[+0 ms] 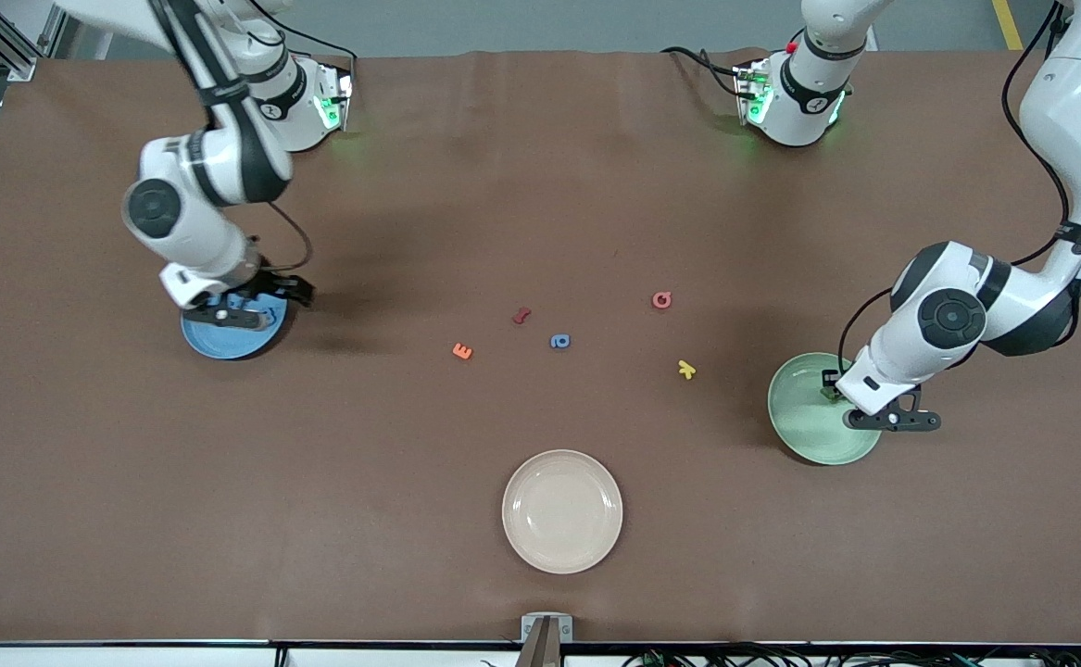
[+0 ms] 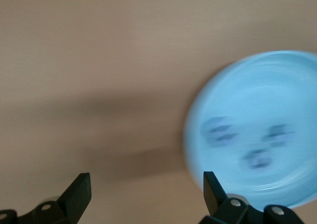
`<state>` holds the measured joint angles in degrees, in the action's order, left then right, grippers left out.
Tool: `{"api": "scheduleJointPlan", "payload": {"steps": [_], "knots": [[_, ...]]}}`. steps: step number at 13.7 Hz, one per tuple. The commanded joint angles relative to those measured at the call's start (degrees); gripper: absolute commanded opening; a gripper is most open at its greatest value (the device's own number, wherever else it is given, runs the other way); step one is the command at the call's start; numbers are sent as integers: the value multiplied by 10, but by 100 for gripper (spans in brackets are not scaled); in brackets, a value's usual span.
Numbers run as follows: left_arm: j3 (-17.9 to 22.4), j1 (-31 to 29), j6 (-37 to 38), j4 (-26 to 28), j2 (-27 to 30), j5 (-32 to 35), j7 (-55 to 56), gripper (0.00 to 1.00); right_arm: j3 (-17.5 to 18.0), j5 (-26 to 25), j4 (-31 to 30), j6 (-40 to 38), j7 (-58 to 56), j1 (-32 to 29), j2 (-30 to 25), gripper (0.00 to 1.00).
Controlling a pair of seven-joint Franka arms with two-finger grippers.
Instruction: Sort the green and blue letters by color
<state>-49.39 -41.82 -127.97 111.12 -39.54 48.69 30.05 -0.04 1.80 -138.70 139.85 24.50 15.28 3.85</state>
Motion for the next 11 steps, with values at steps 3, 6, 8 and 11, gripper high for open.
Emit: {"api": "scheduleJointPlan", "payload": {"steps": [3, 6, 8, 11], "knots": [[-8, -10, -3, 11, -1, 3, -2, 14, -6, 15, 195, -69, 290, 190, 104, 100], [-8, -7, -3, 7, -3, 3, 5, 32, -6, 15, 326, -88, 382, 253, 195, 100], [-9, -4, -3, 5, -4, 2, 7, 34, -6, 14, 388, -87, 393, 277, 249, 100], [-9, 0, -4, 0, -6, 2, 6, 38, -7, 4, 466, -85, 393, 296, 319, 100]]}}
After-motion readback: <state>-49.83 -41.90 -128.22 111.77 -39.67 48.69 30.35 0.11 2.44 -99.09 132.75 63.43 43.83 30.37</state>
